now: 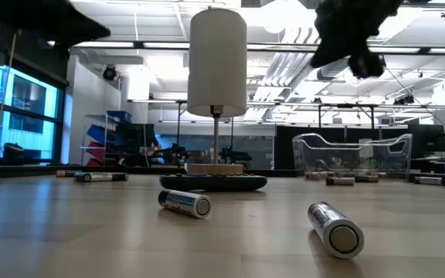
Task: Sort batteries
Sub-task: Put the black battery into the top transparent bin
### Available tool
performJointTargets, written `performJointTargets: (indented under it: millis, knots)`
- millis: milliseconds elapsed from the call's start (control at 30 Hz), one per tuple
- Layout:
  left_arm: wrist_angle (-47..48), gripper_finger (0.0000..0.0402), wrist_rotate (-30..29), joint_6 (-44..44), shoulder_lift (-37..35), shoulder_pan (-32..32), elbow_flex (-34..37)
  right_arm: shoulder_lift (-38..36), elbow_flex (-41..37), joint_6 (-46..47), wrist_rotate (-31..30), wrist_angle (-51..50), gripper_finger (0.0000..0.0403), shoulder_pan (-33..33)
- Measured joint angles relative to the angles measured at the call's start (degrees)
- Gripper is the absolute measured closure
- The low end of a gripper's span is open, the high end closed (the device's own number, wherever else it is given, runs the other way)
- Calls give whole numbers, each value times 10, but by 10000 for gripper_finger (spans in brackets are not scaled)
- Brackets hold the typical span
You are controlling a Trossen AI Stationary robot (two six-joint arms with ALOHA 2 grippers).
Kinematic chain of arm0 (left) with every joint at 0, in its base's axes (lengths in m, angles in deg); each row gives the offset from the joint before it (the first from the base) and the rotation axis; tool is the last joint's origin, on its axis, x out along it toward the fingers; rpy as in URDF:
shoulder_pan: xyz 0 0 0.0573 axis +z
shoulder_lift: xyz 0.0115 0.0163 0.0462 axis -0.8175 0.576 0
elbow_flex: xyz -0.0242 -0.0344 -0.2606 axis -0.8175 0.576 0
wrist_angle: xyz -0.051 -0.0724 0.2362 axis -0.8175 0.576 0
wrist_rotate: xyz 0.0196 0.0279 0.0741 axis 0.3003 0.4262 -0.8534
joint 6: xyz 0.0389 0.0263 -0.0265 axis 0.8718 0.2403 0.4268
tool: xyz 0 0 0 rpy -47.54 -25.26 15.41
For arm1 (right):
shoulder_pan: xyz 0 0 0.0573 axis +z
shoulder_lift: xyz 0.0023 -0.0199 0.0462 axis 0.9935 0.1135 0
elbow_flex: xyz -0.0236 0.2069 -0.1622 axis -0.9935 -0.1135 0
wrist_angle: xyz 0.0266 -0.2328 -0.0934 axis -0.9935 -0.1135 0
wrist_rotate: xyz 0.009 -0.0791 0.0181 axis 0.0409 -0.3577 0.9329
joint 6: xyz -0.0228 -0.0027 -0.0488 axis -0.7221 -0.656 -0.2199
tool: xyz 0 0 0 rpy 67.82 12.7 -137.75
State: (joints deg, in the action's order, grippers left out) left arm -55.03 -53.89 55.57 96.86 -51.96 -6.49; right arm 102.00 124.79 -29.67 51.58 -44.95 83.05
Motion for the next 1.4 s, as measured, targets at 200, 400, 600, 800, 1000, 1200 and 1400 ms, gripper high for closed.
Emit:
performJointTargets:
  millis: [200,400,600,800,1000,1200,1400]
  knots:
    - [401,401,-8,-177,256,87,-190,3,-76,-15,12,130,403,-22]
    - [461,401,116,-221,452,144,-220,3,-100,-55,17,167,403,-34]
    - [481,398,105,-186,573,161,-220,3,-100,-90,27,172,403,-37]
    - [428,359,104,-169,634,176,-220,3,-100,-119,27,172,403,-37]
    - [387,294,109,-155,663,184,-220,3,-100,-128,27,172,403,-37]
    - [388,236,111,-155,699,202,-220,3,-100,-132,22,175,403,-37]
    - [358,221,126,-154,747,217,-221,3,-100,-132,12,180,403,-37]
